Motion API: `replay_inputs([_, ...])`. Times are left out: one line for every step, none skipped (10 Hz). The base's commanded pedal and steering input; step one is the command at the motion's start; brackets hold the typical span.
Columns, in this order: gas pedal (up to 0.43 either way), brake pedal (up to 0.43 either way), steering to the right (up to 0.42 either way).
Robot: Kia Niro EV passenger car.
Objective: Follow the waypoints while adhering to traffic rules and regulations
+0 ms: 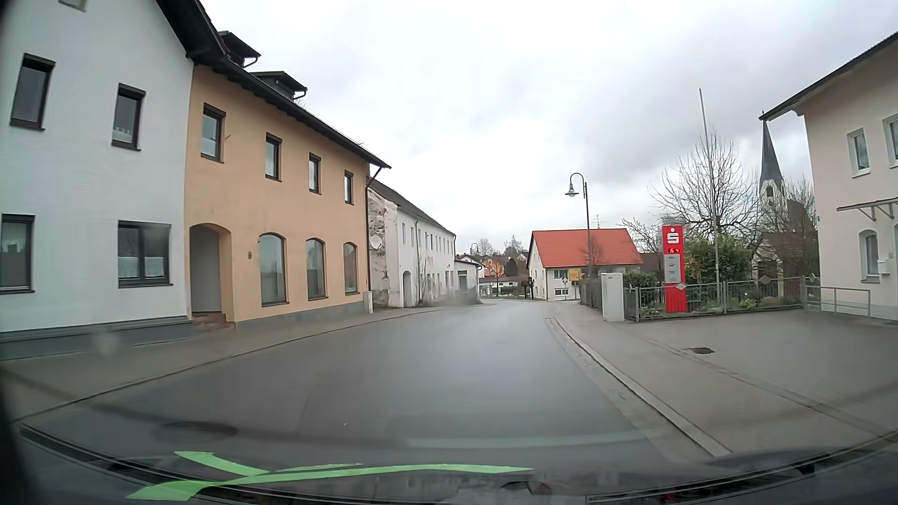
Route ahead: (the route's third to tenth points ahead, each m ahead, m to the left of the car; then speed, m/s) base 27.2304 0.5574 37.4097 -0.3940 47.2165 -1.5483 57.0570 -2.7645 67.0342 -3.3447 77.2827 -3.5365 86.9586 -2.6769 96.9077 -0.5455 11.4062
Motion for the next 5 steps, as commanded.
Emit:
replay_inputs([0.0,0.0,0.018])
replay_inputs([0.0,0.0,0.019])
replay_inputs([0.0,0.0,0.019])
replay_inputs([0.0,0.0,0.019])
replay_inputs([0.0,0.0,0.019])
